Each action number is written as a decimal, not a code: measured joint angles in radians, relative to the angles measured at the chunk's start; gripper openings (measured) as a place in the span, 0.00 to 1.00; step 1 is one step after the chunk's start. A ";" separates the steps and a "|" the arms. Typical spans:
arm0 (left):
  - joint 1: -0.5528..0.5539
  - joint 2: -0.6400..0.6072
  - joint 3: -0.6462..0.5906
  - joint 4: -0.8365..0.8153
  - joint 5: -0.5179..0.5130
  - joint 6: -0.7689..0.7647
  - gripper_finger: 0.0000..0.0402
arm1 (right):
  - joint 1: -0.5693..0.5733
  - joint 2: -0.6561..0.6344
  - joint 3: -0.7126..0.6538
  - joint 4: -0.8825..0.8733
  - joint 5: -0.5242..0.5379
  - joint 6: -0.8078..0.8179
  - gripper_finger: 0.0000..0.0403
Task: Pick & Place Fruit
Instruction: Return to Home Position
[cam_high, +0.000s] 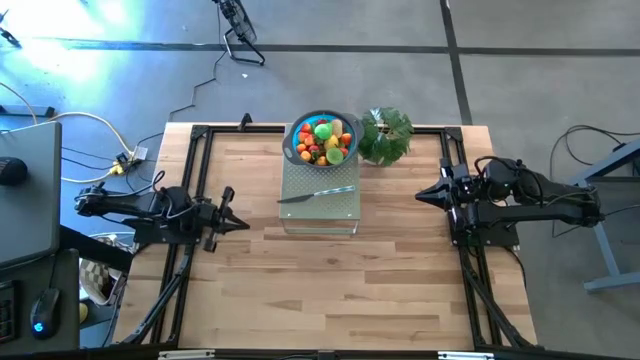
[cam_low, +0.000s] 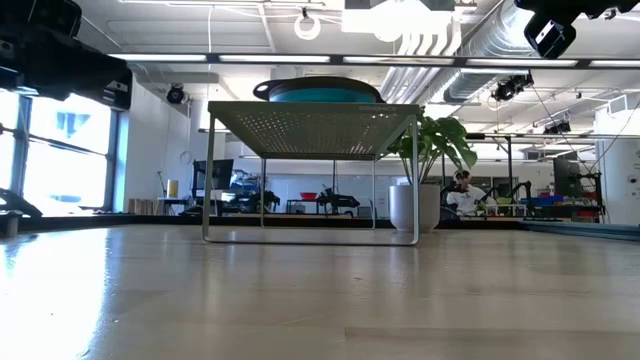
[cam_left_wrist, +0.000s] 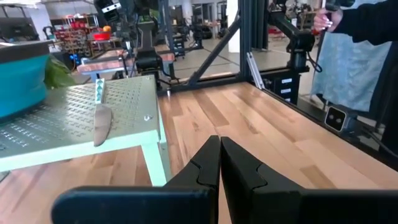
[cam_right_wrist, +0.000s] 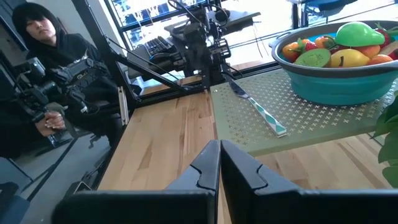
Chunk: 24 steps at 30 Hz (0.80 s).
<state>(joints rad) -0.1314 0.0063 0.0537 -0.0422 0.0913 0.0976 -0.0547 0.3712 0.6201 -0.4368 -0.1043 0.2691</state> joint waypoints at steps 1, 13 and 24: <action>0.000 0.000 -0.002 0.000 0.000 0.002 0.02 | 0.000 0.000 0.000 0.000 0.000 0.000 0.02; 0.000 0.000 -0.007 -0.007 -0.001 0.028 0.02 | 0.000 -0.074 0.000 -0.001 0.021 -0.003 0.02; 0.000 0.000 -0.009 -0.021 -0.069 0.029 0.02 | 0.000 -0.363 0.003 -0.071 0.105 -0.008 0.02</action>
<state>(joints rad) -0.1314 0.0067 0.0452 -0.0632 0.0226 0.1265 -0.0547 0.0086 0.6235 -0.5078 0.0010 0.2616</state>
